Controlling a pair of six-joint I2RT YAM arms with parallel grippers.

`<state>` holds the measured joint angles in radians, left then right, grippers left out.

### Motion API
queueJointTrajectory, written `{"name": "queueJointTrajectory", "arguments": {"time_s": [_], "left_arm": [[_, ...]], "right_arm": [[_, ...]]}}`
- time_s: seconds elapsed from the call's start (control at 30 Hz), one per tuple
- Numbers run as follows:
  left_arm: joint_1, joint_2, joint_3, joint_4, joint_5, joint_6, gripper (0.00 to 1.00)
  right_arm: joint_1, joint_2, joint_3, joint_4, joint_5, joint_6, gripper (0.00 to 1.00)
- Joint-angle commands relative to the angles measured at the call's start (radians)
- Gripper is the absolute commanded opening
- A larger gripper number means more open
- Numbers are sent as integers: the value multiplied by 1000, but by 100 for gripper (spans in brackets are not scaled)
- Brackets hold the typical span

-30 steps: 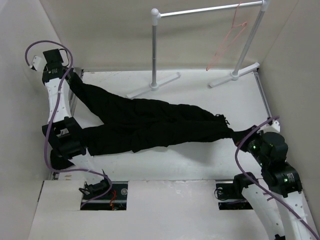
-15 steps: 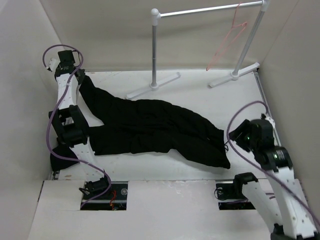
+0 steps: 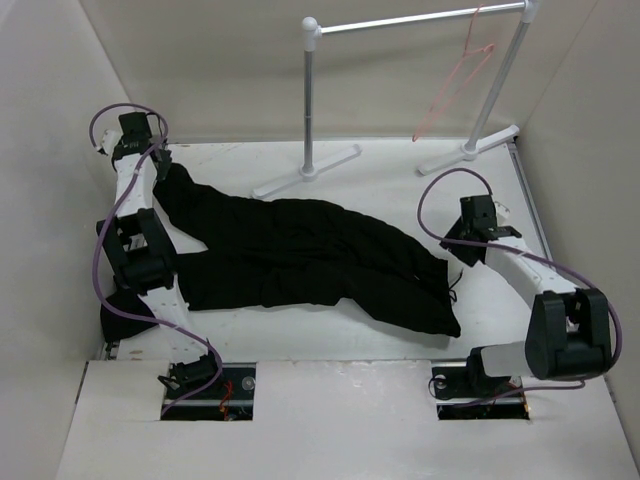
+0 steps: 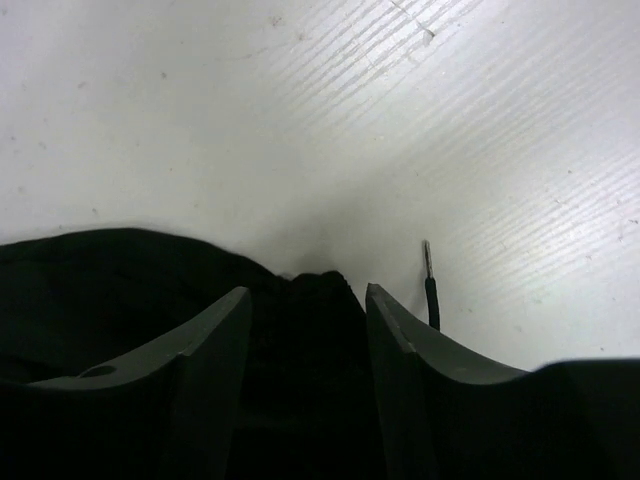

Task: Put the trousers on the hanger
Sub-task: Flatten out the trousers at the center of the board.

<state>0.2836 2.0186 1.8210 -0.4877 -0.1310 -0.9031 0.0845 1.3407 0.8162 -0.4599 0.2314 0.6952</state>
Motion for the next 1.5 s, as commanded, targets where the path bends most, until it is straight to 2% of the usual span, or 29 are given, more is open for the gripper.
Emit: {"name": "queueJointTrajectory", "arguments": {"time_s": [0.0, 0.2, 0.37, 0.5, 0.53, 0.67, 0.7, 0.93, 1.03, 1.2, 1.47], "left_arm": [[1, -67, -6, 38, -2, -7, 4], [-1, -70, -14, 43, -1, -8, 4], [-7, -66, -15, 46, 1, -8, 4], [-11, -66, -25, 49, 1, -8, 4], [-13, -66, -29, 52, 1, -8, 4], [-14, -70, -40, 55, 1, -10, 4], [-13, -72, -42, 55, 1, -10, 4], [-11, -84, -58, 55, 1, -8, 4], [-11, -84, -61, 55, 1, -8, 3], [-11, -86, -68, 60, -9, -8, 3], [-4, -54, -55, 107, -18, -5, 2]], "right_arm": [[2, 46, 26, 84, 8, 0, 53], [11, 89, 2, 72, -15, 30, 50], [13, 136, -6, 107, -79, 40, 40], [16, 164, 14, 107, -121, 43, 39], [13, 167, 15, 109, -122, 49, 36], [-5, 146, 26, 112, -113, 89, 6], [-18, 126, 32, 113, -112, 99, 2], [-87, 6, 98, 173, -41, 122, 0], [-130, 11, 141, 228, -24, 112, 0], [-180, -2, 144, 401, 29, 107, 0], [-324, 244, 313, 446, 26, 133, 1]]}}
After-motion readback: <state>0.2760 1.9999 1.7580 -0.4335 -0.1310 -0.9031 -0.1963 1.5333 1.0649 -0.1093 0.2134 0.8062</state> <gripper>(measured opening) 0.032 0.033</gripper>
